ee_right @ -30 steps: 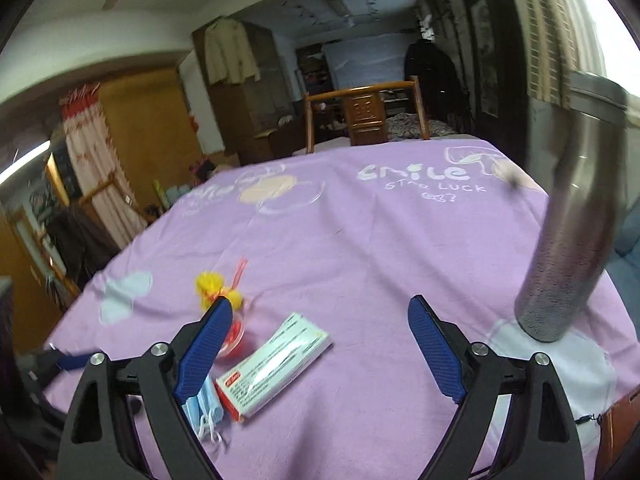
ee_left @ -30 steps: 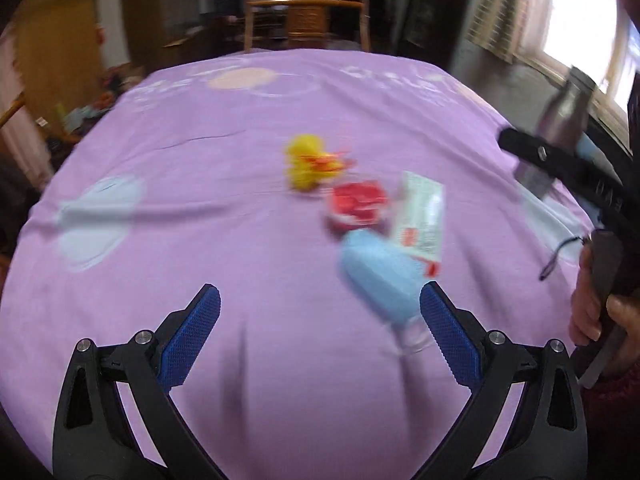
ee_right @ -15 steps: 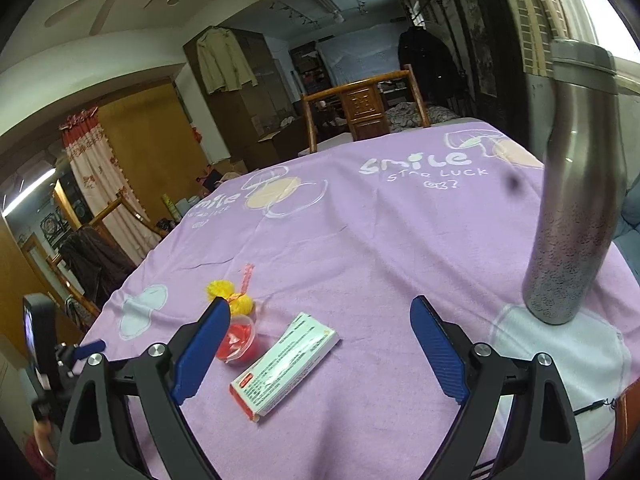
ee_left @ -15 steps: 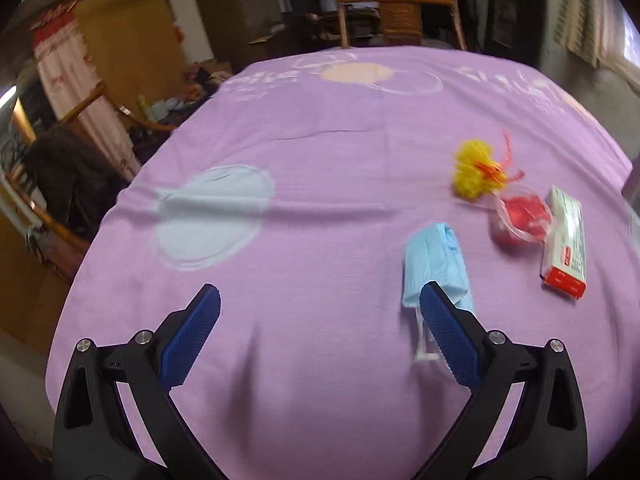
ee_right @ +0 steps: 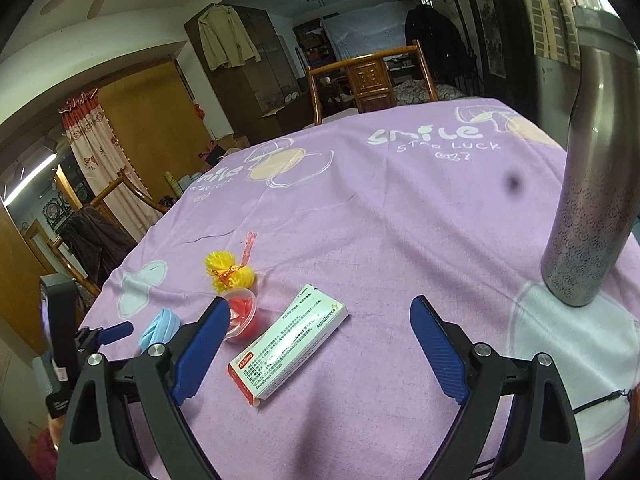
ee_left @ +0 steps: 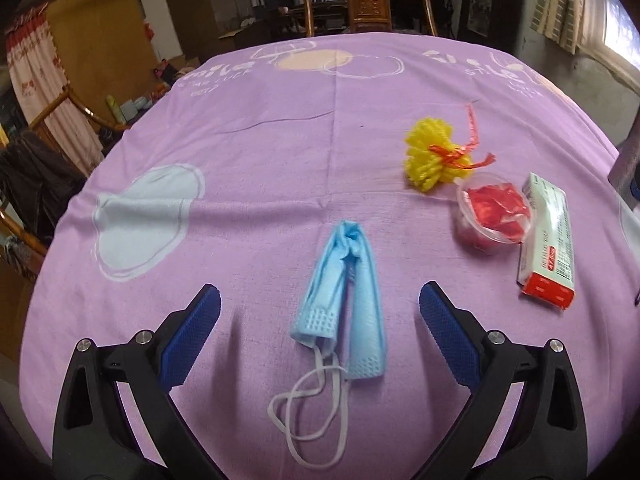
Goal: Collect trash
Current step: 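Grasp the blue face mask with the left gripper, then grasp the white medicine box with the right gripper while the left gripper holds the mask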
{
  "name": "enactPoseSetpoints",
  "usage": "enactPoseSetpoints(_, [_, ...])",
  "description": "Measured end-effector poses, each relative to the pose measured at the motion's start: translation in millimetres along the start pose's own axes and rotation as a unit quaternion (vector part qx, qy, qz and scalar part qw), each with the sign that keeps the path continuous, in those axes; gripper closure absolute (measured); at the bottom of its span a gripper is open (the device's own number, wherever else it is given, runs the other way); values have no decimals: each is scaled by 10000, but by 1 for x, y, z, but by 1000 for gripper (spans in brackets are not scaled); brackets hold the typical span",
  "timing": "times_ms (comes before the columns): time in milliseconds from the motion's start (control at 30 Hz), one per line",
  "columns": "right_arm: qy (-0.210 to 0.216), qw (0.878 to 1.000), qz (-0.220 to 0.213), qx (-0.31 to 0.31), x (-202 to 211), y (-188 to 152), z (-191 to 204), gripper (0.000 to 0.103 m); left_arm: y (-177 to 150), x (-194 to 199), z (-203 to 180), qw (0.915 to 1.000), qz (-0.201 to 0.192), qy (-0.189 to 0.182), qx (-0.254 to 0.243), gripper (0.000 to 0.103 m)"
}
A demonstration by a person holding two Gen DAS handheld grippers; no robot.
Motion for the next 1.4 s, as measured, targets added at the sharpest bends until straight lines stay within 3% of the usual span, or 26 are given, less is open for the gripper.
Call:
enactPoseSetpoints(33, [2,10000,23,-2,-1,0,0,13,-1,-2,4,9998,40,-210,65,27])
enactPoseSetpoints(100, [-19,9999,102,33,-5,-2,2,13,-4,-7,15,9959,46,-805,406,49])
enactPoseSetpoints(133, [-32,9999,149,60,-7,-4,3,13,-5,-6,18,9946,-42,-889,541,52])
enactPoseSetpoints(167, [-32,9998,193,79,-9,-5,4,13,-5,-4,23,9929,-102,-996,635,66])
enactPoseSetpoints(200, [-24,9996,267,111,-12,-7,6,13,-6,-4,24,9923,-111,-1048,656,74])
enactPoseSetpoints(533, [20,9924,1005,710,-47,-34,44,13,-6,10,20,9943,-353,-858,528,77])
enactPoseSetpoints(700, [-554,9833,1376,1057,-77,-44,59,13,-6,12,22,9938,-401,-873,553,77])
enactPoseSetpoints(767, [-896,9798,1247,1283,-80,-45,56,16,-6,12,22,9936,-403,-896,562,77])
enactPoseSetpoints(833, [-1175,9781,973,1413,-75,-39,47,35,-7,13,23,9931,-408,-927,588,77])
enactPoseSetpoints(867, [-1243,9784,958,1343,-74,-36,41,70,-7,13,24,9929,-419,-934,606,77])
enactPoseSetpoints(900, [-1261,9800,985,1182,-74,-33,34,85,-7,14,25,9928,-429,-935,620,77])
enactPoseSetpoints(933, [-1144,9843,981,916,-70,-27,26,86,-7,14,25,9926,-437,-936,634,77])
enactPoseSetpoints(1033, [-1098,9862,963,777,-67,-23,20,82,-7,14,26,9926,-437,-937,631,77])
enactPoseSetpoints(1100, [-1176,9852,925,839,-67,-24,20,43,-6,14,25,9930,-424,-928,601,77])
enactPoseSetpoints(1167, [-1270,9842,789,945,-65,-26,24,30,-6,15,25,9932,-419,-920,584,77])
enactPoseSetpoints(1233, [-1205,9860,672,932,-63,-24,26,29,-6,15,25,9932,-411,-922,586,77])
enactPoseSetpoints(1300, [-1039,9900,647,705,-65,-18,25,21,-6,14,24,9933,-382,-923,585,77])
enactPoseSetpoints(1400, [-874,9931,703,344,-74,-4,20,20,-6,10,22,9936,-323,-923,560,77])
Point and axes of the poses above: each gripper's, at about its wrist camera, not at the fingertips, and x roughly against the way its jaws point, z to its left, y to its top, the point moved 1 cm from there along -x, roughly the way its jaws point, and after that the axes turned 11 degrees about -x, right-handed, at the moved point
